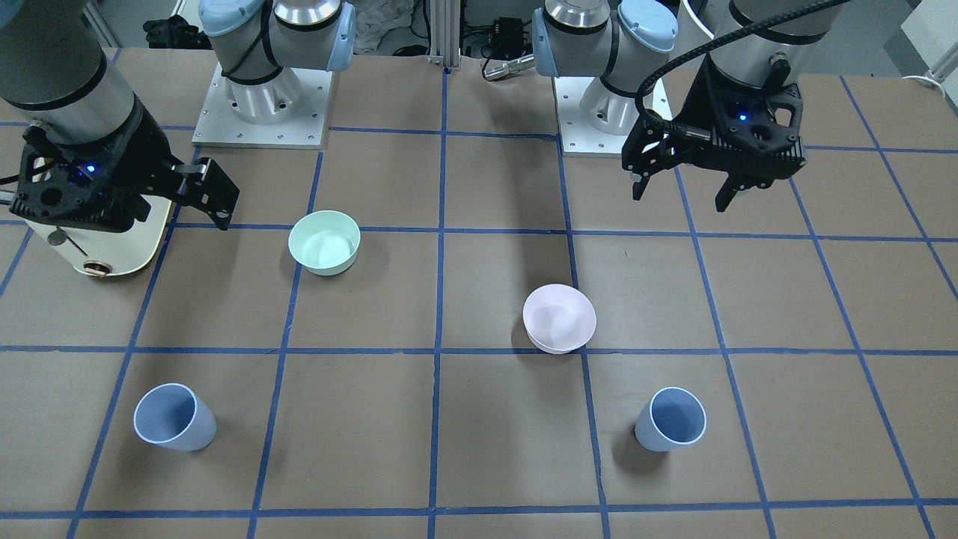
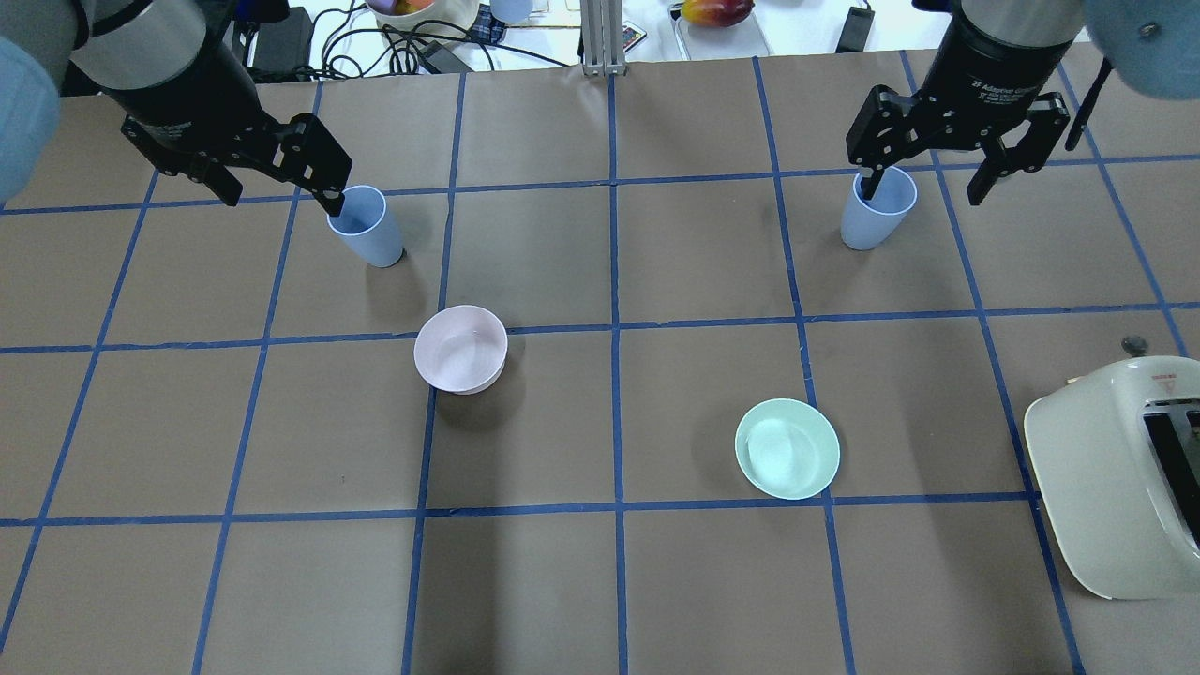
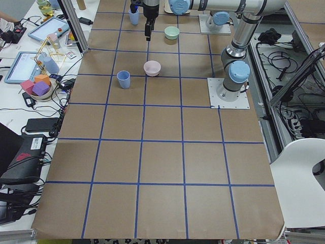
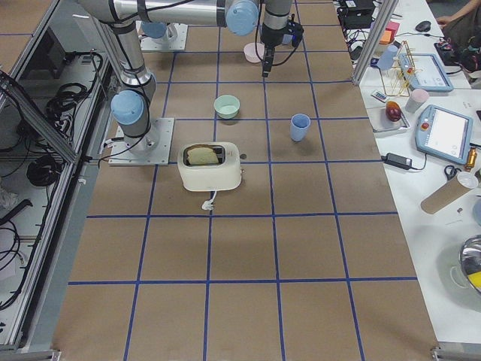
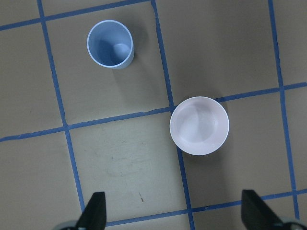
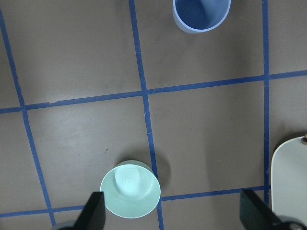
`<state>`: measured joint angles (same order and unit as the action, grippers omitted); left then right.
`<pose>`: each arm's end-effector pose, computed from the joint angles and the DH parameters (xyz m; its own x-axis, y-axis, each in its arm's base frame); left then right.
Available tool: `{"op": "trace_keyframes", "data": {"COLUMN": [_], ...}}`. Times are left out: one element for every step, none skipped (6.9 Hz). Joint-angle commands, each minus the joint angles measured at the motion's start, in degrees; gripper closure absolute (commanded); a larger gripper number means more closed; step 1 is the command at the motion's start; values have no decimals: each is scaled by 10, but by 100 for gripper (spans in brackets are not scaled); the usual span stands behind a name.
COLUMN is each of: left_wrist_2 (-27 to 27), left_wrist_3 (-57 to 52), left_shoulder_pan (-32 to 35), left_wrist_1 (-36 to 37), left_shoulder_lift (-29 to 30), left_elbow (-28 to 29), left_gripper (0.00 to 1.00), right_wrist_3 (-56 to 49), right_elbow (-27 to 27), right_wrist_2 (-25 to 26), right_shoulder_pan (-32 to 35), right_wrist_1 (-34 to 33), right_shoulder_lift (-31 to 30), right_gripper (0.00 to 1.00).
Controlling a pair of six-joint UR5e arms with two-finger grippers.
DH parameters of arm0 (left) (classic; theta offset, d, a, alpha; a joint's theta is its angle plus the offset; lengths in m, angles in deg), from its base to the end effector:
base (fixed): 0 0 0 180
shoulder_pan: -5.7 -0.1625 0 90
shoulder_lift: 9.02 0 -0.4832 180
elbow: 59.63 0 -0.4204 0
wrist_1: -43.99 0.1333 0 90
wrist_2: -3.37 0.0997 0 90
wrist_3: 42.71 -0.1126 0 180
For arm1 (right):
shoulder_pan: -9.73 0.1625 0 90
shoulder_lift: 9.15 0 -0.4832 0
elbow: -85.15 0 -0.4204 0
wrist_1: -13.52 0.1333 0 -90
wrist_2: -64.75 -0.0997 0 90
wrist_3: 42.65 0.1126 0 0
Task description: Stack blue cups with both arms
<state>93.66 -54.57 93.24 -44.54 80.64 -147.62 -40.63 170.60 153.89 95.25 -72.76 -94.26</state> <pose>-0.1101 -0.5294 0.5572 -0.9865 0.1625 -0.0186 0.1634 0.9845 -0.0642 0.0914 -0.5619 0.5221 -0.9934 0.1142 -0.0125 0.1130 0.9910 0.0713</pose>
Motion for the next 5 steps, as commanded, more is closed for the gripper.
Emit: {"op": "trace_keyframes", "data": {"left_wrist_2": [-1,-1,-2,-1,-7], "left_wrist_3": [0,0,0,1,-34], "left_shoulder_pan": [0,0,0,-3,-4], "left_wrist_1": [0,0,1,8,80], "left_shoulder_lift": [1,1,3,24,72], "left_elbow": [0,1,4,13,19], "left_gripper": [0,0,0,0,0], "right_wrist_3": [-4,-4,-4,-4,-4], "right_elbow": [4,4,5,5,6], "right_wrist_2": [2,-1,-6,-5,-5], "right_shoulder_pan": [0,0,0,1,1], "right_wrist_1": [0,0,0,1,1], "right_shoulder_lift": [-6,-6,-7,-7,-7], "right_gripper": [0,0,0,0,0]}}
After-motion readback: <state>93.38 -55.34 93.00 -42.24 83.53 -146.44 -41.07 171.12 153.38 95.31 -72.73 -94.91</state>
